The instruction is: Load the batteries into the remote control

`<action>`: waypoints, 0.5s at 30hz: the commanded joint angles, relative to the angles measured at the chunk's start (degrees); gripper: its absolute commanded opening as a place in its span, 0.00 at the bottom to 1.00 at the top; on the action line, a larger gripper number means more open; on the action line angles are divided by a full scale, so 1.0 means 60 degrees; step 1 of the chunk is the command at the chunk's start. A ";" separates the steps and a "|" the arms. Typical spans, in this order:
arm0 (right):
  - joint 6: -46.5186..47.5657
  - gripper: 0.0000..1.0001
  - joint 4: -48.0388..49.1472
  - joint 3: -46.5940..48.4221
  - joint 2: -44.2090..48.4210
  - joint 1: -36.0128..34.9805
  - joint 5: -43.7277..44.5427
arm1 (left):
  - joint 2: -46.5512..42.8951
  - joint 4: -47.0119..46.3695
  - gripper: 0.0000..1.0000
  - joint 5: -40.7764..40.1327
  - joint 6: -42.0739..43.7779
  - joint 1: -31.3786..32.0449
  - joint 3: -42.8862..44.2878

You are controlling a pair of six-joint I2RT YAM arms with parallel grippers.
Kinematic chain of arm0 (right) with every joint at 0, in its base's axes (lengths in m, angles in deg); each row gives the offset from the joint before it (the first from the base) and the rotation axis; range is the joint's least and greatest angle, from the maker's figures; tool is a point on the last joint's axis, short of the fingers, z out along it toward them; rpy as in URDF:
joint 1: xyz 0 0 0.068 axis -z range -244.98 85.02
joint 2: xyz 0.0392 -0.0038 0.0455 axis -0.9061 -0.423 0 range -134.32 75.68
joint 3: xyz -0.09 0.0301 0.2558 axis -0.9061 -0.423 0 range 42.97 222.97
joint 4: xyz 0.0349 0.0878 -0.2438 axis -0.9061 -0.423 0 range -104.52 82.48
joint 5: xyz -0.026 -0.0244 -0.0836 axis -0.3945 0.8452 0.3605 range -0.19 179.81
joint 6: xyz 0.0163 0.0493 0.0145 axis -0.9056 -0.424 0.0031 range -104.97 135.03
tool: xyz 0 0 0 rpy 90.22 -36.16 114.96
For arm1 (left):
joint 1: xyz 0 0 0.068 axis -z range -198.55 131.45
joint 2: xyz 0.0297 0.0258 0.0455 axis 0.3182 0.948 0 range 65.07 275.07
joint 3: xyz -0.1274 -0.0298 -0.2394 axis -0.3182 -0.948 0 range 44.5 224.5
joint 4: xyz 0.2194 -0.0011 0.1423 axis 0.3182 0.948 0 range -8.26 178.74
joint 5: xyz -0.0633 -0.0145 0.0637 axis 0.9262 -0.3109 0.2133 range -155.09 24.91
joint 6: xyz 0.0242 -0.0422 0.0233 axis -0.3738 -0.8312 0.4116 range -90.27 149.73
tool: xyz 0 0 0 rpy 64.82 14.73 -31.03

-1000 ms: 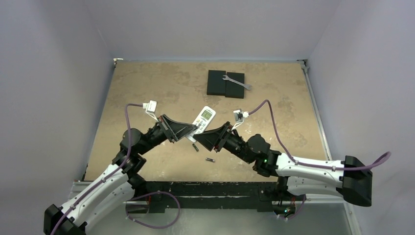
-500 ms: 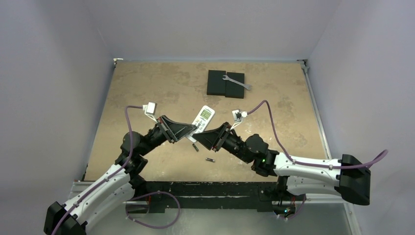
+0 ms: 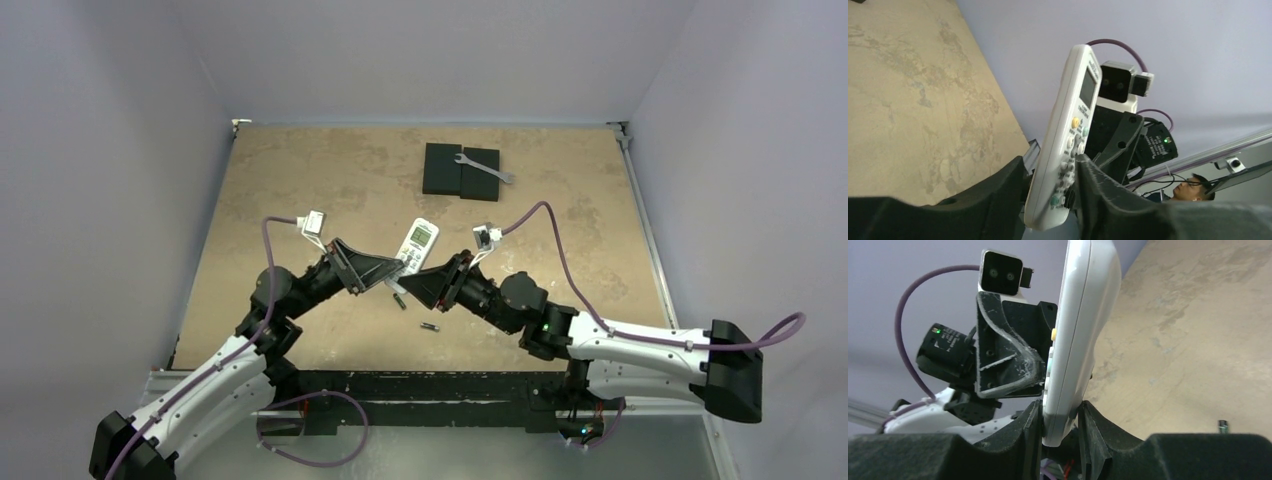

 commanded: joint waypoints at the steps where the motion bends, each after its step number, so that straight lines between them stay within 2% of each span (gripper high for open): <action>1: 0.1243 0.00 -0.1233 0.0717 0.0389 0.0041 0.0655 | -0.0055 0.0802 0.47 0.0001 0.0427 -0.0035 0.0556; 4: 0.1744 0.00 -0.2313 0.1015 0.0443 0.0041 0.0857 | -0.0082 0.1554 0.60 -0.0135 0.0855 -0.0031 0.0958; 8: 0.2556 0.00 -0.3154 0.1340 0.0590 0.0041 0.1137 | -0.0080 0.2390 0.71 -0.0305 0.1337 -0.0034 0.1433; 15: 0.4507 0.00 -0.5494 0.2380 0.0175 0.0027 0.2506 | 0.0075 0.4060 0.79 -0.0420 0.2216 -0.0028 0.2455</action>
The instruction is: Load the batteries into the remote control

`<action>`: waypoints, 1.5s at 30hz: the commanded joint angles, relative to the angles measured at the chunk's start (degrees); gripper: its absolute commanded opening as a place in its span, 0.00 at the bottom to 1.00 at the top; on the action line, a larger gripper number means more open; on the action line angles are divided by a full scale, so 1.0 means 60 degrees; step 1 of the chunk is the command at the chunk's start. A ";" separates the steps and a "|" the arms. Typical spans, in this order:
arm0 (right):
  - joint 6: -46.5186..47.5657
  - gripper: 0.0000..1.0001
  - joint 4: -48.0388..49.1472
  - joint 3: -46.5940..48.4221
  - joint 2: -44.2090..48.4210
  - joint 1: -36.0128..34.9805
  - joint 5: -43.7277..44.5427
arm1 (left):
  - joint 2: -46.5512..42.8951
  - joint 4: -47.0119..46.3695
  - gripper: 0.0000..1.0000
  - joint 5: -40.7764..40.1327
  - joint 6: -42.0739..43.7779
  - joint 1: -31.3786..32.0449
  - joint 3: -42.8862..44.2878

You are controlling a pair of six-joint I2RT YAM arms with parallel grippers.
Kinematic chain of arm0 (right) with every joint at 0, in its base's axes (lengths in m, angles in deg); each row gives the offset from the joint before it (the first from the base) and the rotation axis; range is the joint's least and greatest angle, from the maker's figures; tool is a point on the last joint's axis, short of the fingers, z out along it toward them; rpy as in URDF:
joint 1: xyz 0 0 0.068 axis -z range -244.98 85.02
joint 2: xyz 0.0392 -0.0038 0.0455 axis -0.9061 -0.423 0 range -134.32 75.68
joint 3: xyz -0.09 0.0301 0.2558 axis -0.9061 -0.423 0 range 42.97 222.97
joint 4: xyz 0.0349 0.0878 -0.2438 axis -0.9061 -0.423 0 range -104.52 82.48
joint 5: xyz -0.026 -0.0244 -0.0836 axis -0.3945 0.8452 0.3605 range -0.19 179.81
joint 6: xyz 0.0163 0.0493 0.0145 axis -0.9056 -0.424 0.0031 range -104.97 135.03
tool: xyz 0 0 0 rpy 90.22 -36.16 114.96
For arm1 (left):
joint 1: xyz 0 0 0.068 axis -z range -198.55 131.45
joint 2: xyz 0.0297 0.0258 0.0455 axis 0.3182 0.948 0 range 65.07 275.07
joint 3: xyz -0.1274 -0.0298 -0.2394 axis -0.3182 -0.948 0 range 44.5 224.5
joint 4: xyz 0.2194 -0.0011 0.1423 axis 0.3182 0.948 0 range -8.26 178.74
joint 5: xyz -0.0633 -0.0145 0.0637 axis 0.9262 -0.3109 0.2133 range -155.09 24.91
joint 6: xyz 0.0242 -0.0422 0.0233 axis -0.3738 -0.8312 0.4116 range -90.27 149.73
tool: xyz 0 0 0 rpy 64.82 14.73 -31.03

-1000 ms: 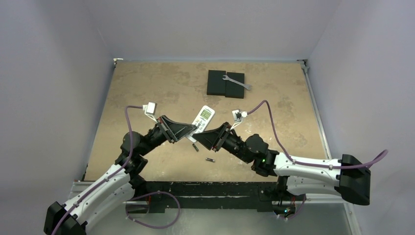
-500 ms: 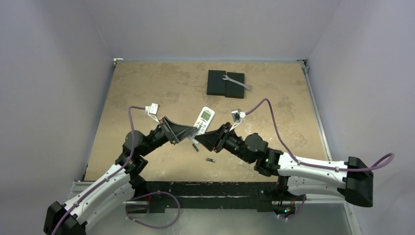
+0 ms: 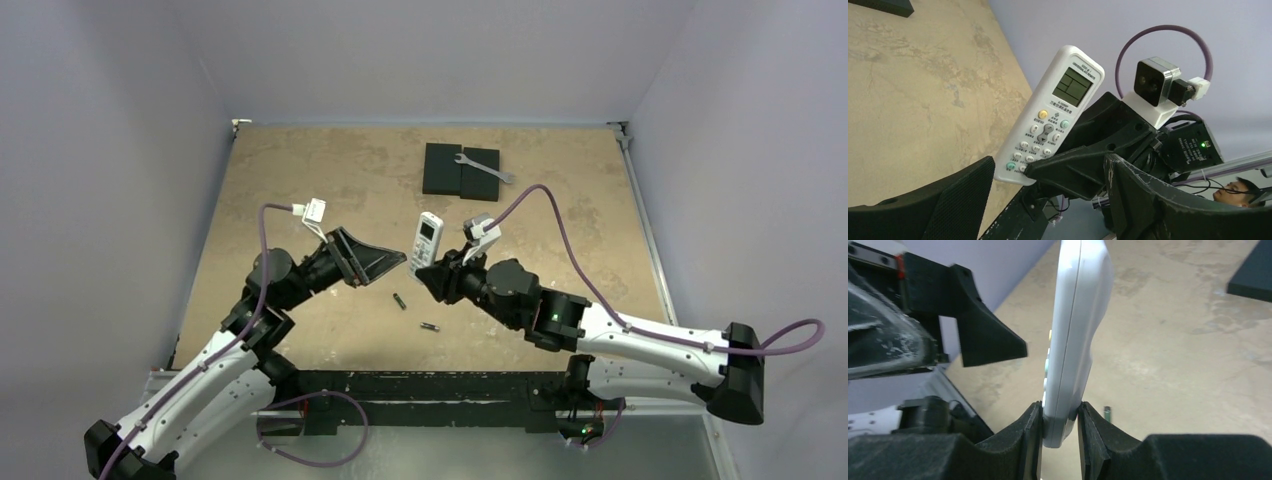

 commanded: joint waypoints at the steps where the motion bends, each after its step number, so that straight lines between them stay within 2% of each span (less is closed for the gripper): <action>1: 0.1808 0.00 -0.1484 0.0929 -0.0159 0.0008 0.1252 | 0.0111 0.1257 0.80 -0.0126 0.0954 -0.0031 0.0939; 7: 0.3679 0.00 -0.2151 0.1437 -0.0877 -0.0574 0.2599 | 0.0238 0.2496 0.91 -0.0152 0.1323 -0.0037 0.1652; 12: 0.5234 0.00 -0.1800 0.1423 -0.1418 -0.1297 0.3885 | 0.0257 0.3438 0.97 -0.0312 0.1573 -0.0038 0.2361; 22: 0.8292 0.00 0.0093 0.0543 -0.1207 -0.2011 0.4720 | 0.0559 0.5069 0.97 -0.0266 0.1825 -0.0037 0.3121; 27: 1.0265 0.00 0.1354 -0.0010 -0.1211 -0.2506 0.5107 | 0.0631 0.5090 0.96 -0.0036 0.1690 -0.0037 0.3100; 45: 1.3585 0.00 0.4062 -0.0640 -0.1949 -0.2923 0.5735 | 0.0929 0.4178 0.92 0.1342 0.0881 -0.0037 0.2440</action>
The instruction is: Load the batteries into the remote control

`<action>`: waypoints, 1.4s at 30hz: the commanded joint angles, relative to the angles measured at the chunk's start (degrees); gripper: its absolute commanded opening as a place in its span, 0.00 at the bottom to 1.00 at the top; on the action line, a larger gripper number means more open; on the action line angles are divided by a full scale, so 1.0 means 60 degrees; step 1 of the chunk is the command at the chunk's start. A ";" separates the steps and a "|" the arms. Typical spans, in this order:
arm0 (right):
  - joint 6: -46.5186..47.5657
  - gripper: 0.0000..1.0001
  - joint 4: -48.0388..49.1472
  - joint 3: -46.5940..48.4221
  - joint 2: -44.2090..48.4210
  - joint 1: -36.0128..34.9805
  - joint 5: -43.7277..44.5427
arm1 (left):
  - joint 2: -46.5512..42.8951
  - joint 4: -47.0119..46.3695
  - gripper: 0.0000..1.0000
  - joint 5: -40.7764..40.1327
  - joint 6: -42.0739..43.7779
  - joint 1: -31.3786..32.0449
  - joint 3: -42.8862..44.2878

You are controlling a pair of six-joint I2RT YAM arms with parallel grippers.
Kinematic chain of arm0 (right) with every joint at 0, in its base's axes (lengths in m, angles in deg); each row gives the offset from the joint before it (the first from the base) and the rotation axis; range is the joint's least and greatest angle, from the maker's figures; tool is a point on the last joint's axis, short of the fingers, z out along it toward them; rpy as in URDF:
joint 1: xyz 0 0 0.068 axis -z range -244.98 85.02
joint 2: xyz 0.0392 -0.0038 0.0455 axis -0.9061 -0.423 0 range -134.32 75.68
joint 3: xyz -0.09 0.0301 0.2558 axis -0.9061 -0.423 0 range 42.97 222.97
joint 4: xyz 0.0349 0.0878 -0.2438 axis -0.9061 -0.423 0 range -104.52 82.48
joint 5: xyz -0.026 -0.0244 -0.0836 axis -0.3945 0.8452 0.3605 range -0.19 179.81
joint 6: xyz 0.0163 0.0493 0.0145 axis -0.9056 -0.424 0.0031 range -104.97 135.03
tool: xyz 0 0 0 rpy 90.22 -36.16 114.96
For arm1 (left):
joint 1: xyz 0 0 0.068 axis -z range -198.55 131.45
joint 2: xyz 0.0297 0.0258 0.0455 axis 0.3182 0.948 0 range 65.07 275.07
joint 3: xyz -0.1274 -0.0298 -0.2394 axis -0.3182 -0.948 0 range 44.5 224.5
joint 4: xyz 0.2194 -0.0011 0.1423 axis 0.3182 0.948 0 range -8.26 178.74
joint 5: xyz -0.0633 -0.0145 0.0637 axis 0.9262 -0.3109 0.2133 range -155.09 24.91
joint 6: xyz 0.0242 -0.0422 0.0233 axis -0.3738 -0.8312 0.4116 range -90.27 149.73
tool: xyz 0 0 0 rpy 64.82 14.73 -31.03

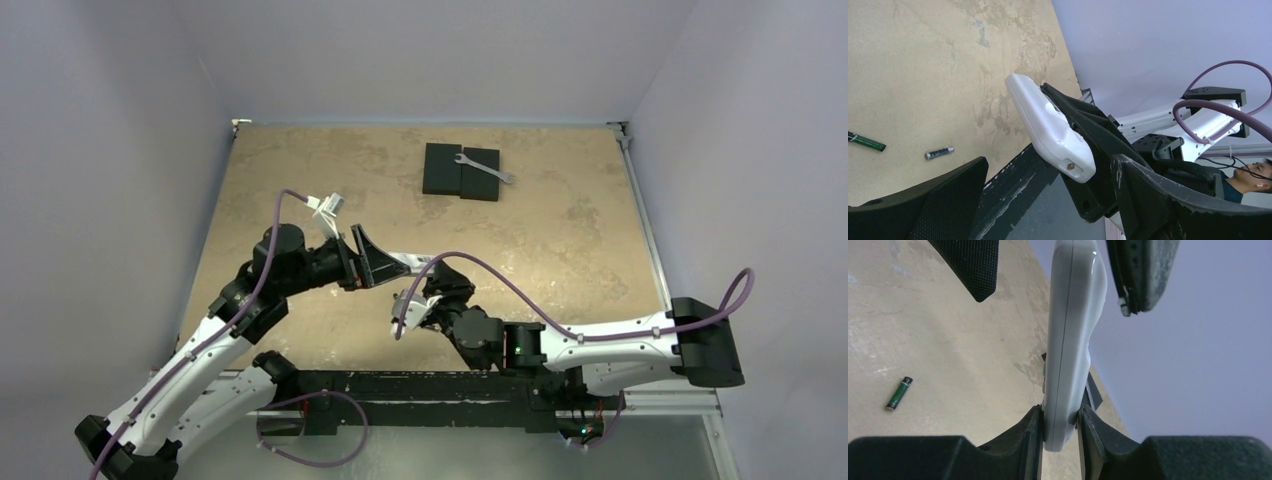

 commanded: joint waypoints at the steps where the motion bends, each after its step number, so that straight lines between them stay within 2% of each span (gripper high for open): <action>1: 0.1423 0.00 0.1646 -0.0124 -0.0148 -0.0151 0.0476 | 0.0058 -0.0661 0.91 0.0604 -0.0329 -0.0048 -0.0187; 7: 0.2319 0.00 0.2397 -0.0236 -0.0408 -0.0217 0.0648 | 0.0170 -0.1066 0.84 0.0935 -0.0521 -0.0037 -0.0377; 24: 0.3826 0.00 0.3860 -0.0712 -0.0857 -0.0412 0.1029 | 0.0499 -0.1844 0.56 0.1337 -0.0815 -0.0037 -0.0468; 27: 0.4025 0.00 0.4141 -0.0787 -0.0900 -0.0451 0.1088 | 0.0553 -0.2000 0.47 0.1423 -0.0883 -0.0037 -0.0504; 33: 0.4551 0.00 0.5027 -0.1012 -0.1019 -0.0542 0.1218 | 0.0596 -0.2119 0.22 0.1457 -0.0914 -0.0038 -0.0608; 36: 0.4748 0.00 0.5483 -0.1149 -0.1057 -0.0598 0.1247 | 0.0585 -0.2218 0.01 0.1455 -0.0972 -0.0037 -0.0717; 38: 0.4777 0.00 0.5629 -0.1204 -0.1050 -0.0615 0.1282 | 0.0563 -0.2273 0.00 0.1448 -0.0974 -0.0038 -0.0783; 39: 0.4754 0.02 0.5639 -0.1217 -0.1054 -0.0626 0.1297 | 0.0542 -0.2304 0.00 0.1440 -0.0981 -0.0039 -0.0811; 42: 0.4622 0.26 0.5706 -0.1270 -0.0947 -0.0665 0.1316 | 0.0413 -0.2326 0.00 0.1292 -0.0928 -0.0037 -0.0852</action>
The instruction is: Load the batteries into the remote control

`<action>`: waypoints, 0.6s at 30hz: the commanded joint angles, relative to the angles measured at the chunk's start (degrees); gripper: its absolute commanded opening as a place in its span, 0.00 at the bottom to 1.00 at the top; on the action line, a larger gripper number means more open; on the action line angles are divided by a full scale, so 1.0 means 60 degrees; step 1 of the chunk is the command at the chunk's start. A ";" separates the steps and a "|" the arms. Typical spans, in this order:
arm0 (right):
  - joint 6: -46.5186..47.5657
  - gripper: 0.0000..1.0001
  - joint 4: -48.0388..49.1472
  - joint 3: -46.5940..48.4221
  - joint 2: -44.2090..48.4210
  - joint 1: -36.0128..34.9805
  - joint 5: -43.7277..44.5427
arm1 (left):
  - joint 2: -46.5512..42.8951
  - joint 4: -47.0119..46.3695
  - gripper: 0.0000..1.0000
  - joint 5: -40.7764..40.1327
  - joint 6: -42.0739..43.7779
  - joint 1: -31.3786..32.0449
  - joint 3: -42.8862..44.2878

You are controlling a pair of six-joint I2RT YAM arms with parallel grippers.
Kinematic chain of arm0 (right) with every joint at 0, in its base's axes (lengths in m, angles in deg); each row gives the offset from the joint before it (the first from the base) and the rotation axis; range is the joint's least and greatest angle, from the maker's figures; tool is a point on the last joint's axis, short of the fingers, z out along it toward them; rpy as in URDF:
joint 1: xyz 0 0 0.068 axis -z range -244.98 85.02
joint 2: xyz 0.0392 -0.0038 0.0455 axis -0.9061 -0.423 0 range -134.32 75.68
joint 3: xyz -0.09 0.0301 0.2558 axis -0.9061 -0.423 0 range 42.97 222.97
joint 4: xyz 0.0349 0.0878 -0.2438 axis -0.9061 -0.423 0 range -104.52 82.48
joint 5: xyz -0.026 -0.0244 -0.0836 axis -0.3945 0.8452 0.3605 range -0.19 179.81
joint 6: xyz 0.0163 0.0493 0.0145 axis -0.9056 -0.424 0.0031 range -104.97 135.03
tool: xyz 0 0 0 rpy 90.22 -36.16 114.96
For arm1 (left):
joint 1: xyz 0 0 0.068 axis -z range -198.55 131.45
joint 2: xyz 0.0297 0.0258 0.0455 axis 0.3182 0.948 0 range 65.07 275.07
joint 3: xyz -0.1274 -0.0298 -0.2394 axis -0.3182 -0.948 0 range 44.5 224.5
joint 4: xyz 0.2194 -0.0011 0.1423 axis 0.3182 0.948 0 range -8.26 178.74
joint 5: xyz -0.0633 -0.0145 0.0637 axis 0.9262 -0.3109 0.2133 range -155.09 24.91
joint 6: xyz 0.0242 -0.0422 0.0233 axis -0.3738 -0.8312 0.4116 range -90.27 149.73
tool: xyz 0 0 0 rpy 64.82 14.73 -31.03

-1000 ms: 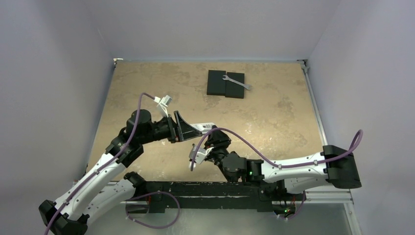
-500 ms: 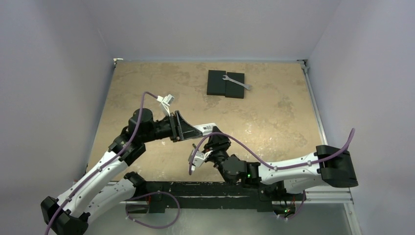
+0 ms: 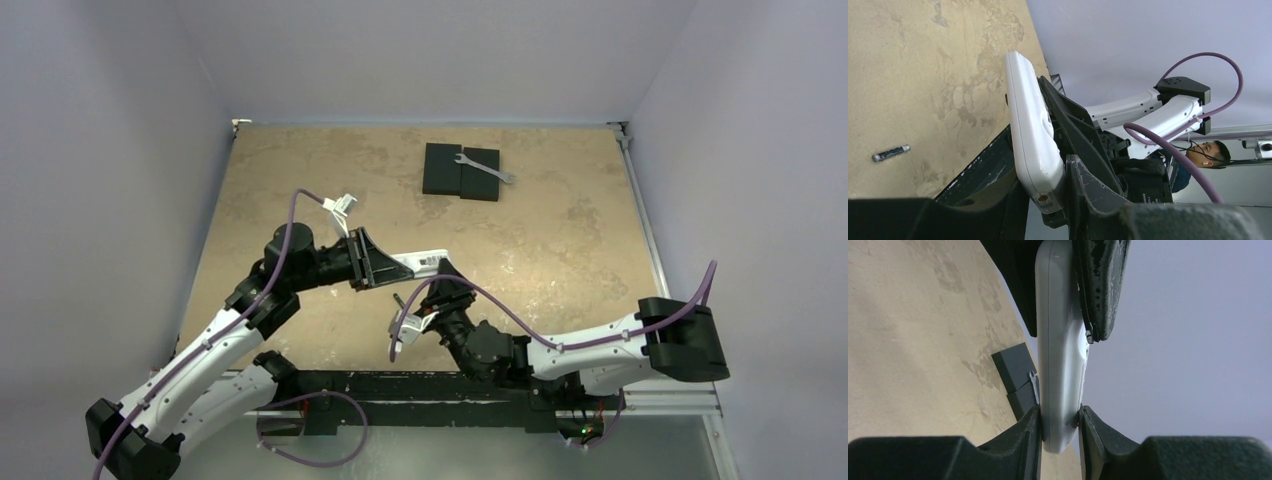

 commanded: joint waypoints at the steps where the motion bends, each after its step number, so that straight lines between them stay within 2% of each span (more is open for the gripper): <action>1: -0.0031 0.34 0.0906 -0.0069 0.0175 -0.0144 0.0123 | -0.0254 -0.0438 0.00 -0.0127 0.0381 -0.0034 -0.0131; 4: -0.0266 0.49 0.0954 -0.0145 0.0373 -0.0142 0.0124 | -0.0479 -0.0172 0.00 -0.0545 0.0750 -0.0034 -0.0095; 9: -0.1425 0.65 -0.0096 -0.0052 0.0925 -0.0137 0.0030 | -0.0633 0.0081 0.00 -0.0965 0.1093 -0.0034 -0.0102; 11: -0.2410 0.69 -0.1131 0.0093 0.1271 -0.0137 -0.0102 | -0.0668 0.0216 0.00 -0.1124 0.1252 -0.0034 -0.0090; 15: -0.4758 0.73 -0.4253 0.0677 0.2050 -0.0127 -0.1062 | -0.0701 0.0434 0.00 -0.1423 0.1672 -0.0034 -0.0060; 18: -0.5906 0.75 -0.5497 0.0970 0.2382 -0.0132 -0.1467 | -0.0680 0.0542 0.00 -0.1600 0.2017 -0.0039 -0.0058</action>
